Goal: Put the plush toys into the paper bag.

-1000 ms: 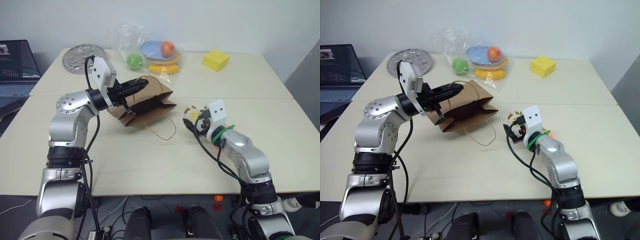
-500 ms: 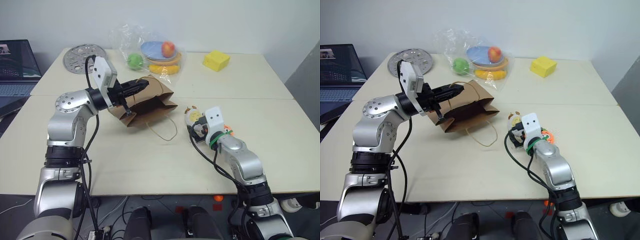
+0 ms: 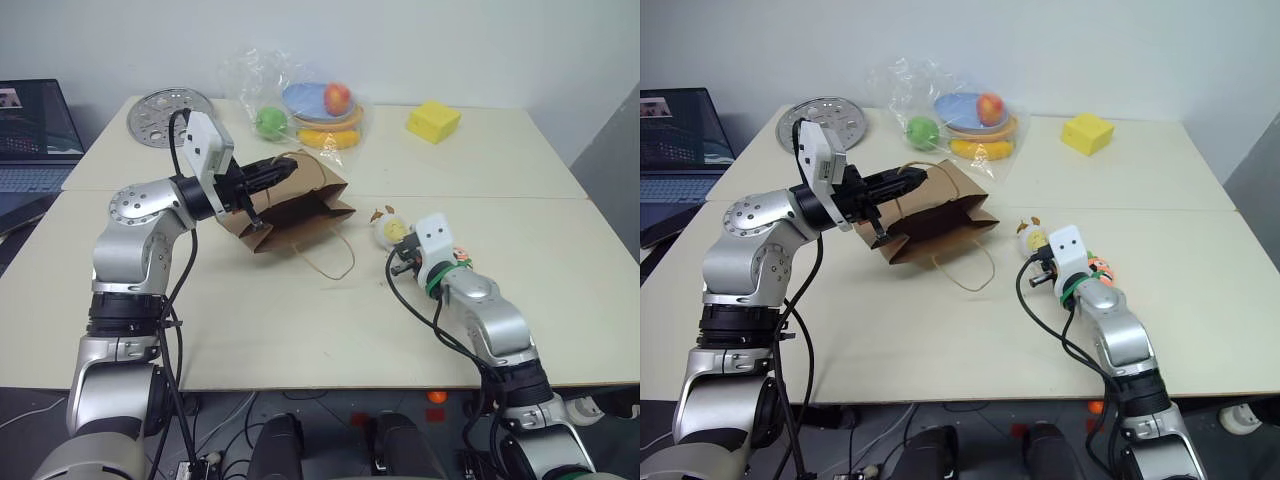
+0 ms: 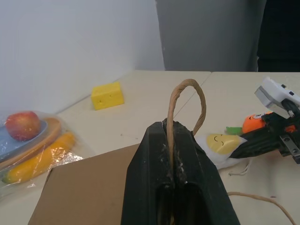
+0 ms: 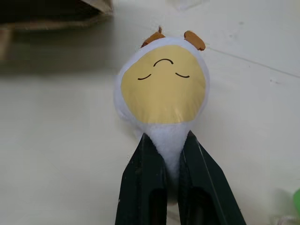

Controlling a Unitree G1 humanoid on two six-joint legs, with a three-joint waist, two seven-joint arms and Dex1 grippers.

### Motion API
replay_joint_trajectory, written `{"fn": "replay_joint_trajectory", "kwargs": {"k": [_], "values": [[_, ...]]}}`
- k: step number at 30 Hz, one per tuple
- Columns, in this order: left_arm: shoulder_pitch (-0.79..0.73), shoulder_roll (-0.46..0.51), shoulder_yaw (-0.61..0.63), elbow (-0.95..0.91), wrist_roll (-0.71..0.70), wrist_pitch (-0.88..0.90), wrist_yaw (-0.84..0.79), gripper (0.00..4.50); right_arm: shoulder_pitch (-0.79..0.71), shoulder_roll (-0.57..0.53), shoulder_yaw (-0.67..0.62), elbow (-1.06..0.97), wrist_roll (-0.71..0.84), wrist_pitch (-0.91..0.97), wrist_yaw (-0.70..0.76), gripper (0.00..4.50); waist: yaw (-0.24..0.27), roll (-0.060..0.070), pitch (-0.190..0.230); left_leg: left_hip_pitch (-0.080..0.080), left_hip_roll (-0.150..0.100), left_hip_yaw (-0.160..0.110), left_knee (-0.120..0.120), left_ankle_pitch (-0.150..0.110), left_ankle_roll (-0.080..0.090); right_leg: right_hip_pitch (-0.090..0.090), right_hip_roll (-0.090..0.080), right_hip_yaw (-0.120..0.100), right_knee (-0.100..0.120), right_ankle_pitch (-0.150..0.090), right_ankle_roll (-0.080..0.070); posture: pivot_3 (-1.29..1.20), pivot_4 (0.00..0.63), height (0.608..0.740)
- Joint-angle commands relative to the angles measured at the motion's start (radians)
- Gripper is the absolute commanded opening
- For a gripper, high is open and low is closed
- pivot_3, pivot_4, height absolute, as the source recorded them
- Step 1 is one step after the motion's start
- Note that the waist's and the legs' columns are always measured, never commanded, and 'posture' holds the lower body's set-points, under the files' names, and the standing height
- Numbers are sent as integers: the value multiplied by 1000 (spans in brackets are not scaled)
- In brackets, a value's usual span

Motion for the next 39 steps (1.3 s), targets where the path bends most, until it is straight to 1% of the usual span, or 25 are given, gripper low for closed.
{"fn": "replay_joint_trajectory", "kwargs": {"k": [1, 3, 7, 10, 13, 17, 23, 26, 30, 33, 35, 39], "values": [[-26, 12, 24, -28, -16, -7, -5, 0, -55, -62, 12, -145, 83, 99, 118, 23, 1, 0, 0, 0, 0, 0, 0, 0, 0, 0, 0, 0, 0, 0, 0, 0, 150, 740], [-37, 12, 20, -18, -14, -13, -11, 0, -96, -77, -7, -206, 131, 183, 134, 23, 0, 0, 0, 0, 0, 0, 0, 0, 0, 0, 0, -1, 1, 0, 0, 0, 150, 740], [-49, -3, 9, -13, -13, -16, -17, 0, -147, -97, 20, -280, 208, 301, 179, 23, 2, 0, 0, 0, 1, -2, 0, 0, 0, 0, 1, -2, 1, 0, 0, 0, 150, 740], [-51, -14, 0, -21, -15, -12, -25, 0, -183, -61, 40, -283, 228, 343, 158, 23, 2, 0, 0, 0, 1, -2, 0, 0, 0, 0, 1, -1, 0, 0, 0, 0, 150, 740], [-56, -20, 0, -21, -14, -9, -26, 0, -203, -27, 65, -247, 215, 350, 134, 23, 2, 0, 0, 0, 0, -1, 0, 0, 0, 0, 1, -1, 0, 0, 0, 0, 150, 740], [-60, -31, -12, -48, -32, 17, -43, 0, -268, 42, 123, -96, 159, 284, 99, 23, 1, 0, 0, 0, 0, -1, 0, 0, 0, 0, 1, -1, 1, 0, 0, 0, 150, 740], [-56, -29, -14, -86, -56, 53, -62, 0, -384, 145, 155, 108, 117, 189, 92, 23, 0, 0, 0, -1, 0, -1, 0, 0, 0, 0, 1, -1, 1, 0, 0, 0, 150, 740], [-48, -28, -17, -108, -68, 74, -69, 0, -427, 203, 133, 197, 122, 160, 89, 23, 0, 0, 0, -1, 0, -2, 0, 0, 0, -1, 1, -2, 1, 0, 0, 0, 150, 740], [-36, -28, -18, -149, -91, 112, -76, 0, -499, 280, 130, 395, 76, 32, 64, 23, -1, 0, 0, -1, 1, -2, 0, 0, 0, -1, 1, -2, 1, 0, 0, 0, 150, 740], [-35, -25, -16, -158, -95, 120, -73, 0, -516, 334, 100, 498, 67, -44, 33, 23, 0, 0, 0, -1, 0, -2, 0, 0, 0, -1, 1, -2, 1, 0, 0, 0, 150, 740], [-34, -22, -15, -164, -101, 129, -78, 0, -522, 369, 72, 543, 70, -72, 7, 23, -1, 0, 0, -1, 1, -2, 0, 0, 0, -1, 1, -2, 1, 0, 0, 0, 150, 740], [-31, -18, -11, -174, -109, 139, -80, 0, -534, 407, 44, 609, 55, -122, -35, 23, -1, 0, 0, -2, 1, -2, 0, 0, 0, -1, 1, -2, 1, 0, 0, 0, 150, 740]]}}
